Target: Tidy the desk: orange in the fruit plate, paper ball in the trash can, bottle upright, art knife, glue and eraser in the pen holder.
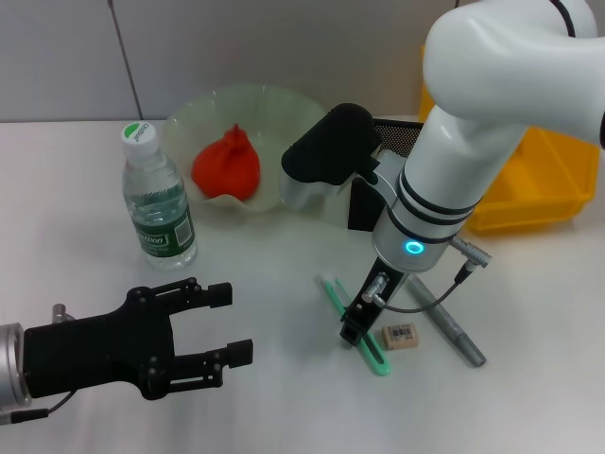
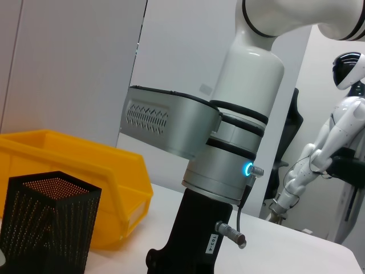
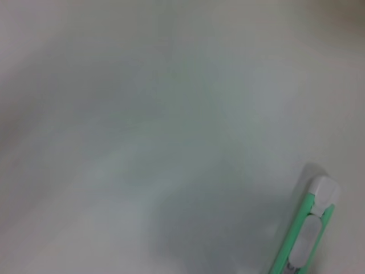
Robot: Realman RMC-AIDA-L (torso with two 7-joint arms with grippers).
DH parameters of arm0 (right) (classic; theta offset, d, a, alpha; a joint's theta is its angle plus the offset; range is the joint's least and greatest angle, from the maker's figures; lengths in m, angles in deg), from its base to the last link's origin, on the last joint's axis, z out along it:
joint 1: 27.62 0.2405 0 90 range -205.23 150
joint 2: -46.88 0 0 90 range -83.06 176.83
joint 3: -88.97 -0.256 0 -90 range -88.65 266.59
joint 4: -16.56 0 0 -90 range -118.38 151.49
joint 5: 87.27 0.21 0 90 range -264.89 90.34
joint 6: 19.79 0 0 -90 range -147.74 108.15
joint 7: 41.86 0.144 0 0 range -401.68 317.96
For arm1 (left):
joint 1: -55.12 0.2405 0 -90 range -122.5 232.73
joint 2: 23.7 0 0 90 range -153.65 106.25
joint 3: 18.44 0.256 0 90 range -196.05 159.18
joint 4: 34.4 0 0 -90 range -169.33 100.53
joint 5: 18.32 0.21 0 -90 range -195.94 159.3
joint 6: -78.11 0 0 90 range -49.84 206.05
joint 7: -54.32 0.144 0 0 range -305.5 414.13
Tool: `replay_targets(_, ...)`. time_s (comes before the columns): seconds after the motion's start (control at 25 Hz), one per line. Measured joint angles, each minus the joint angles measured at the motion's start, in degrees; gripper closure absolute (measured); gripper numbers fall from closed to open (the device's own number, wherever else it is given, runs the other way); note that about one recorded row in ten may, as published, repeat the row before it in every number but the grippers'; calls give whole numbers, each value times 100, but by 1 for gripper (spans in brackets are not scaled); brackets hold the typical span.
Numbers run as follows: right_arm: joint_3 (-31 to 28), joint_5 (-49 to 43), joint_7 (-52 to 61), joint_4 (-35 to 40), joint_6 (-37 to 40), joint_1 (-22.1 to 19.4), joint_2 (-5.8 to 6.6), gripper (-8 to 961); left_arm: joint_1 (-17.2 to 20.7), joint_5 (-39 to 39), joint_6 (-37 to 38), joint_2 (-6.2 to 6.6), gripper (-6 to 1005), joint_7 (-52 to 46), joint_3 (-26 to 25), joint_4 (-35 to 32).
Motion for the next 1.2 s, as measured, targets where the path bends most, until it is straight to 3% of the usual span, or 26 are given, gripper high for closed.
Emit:
replay_targets(0.64, 6, 0, -11, 0, -44, 25, -7, 560, -51, 0, -2, 18, 211, 16, 1, 21)
replay_targets(0.76, 12, 0, -19, -1, -44, 20, -7, 587, -58, 0, -4, 18, 211, 14, 1, 17)
replay_targets(0.96, 15, 0, -27, -1, -44, 6, -7, 751, -61, 0, -8, 14, 211, -4, 1, 8)
replay_targets(1.2, 15, 0, -39, -1, -53, 2, -7, 737, -62, -4, -9, 10, 212, -31, 1, -4)
